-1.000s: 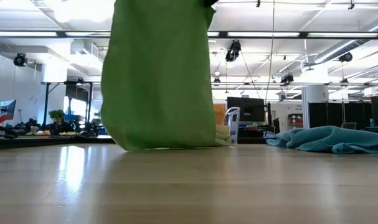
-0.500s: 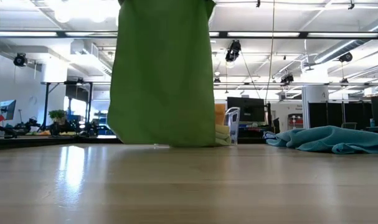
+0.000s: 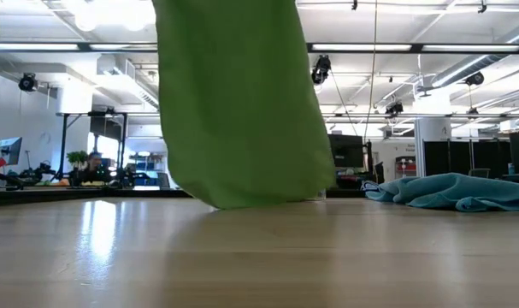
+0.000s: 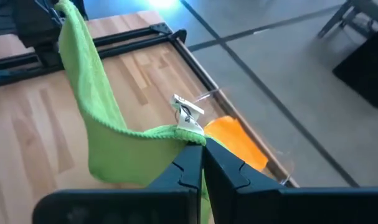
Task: Fold microfiber towels
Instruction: Fold the green microfiber towel
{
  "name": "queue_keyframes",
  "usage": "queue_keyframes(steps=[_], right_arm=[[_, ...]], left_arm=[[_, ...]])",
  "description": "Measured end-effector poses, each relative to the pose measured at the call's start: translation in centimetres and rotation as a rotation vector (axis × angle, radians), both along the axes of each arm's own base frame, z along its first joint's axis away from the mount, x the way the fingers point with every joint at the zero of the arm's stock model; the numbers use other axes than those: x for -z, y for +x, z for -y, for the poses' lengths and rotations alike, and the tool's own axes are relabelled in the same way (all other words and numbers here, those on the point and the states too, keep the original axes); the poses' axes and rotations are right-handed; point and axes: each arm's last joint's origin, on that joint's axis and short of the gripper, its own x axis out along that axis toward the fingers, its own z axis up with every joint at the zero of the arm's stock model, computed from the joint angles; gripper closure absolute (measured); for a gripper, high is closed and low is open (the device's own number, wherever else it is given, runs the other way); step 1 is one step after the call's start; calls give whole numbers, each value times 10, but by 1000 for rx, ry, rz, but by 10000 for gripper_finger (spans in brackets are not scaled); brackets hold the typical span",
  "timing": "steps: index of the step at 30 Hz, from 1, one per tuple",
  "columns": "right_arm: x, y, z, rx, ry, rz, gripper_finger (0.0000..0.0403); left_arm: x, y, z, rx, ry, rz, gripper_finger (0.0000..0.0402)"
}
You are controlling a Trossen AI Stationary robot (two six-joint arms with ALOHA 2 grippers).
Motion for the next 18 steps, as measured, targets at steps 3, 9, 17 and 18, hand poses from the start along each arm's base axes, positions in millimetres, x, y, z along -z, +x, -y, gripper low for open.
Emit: queue_keyframes(steps=[3,9,17,18], right_arm=[[4,-1,0,25,24,-13,394],[10,2,7,47,9,-46,394],[7,1,33,126,-149,-102,394],[7,1,35,127,-163,-108,394]], left_arm=[[-1,1,-2,-99,4,19,402],[1,7,-8,-204,184,-18,402],[1,29,-16,-181,489,-103,402],[1,32,-17,-182,528,-119,402]])
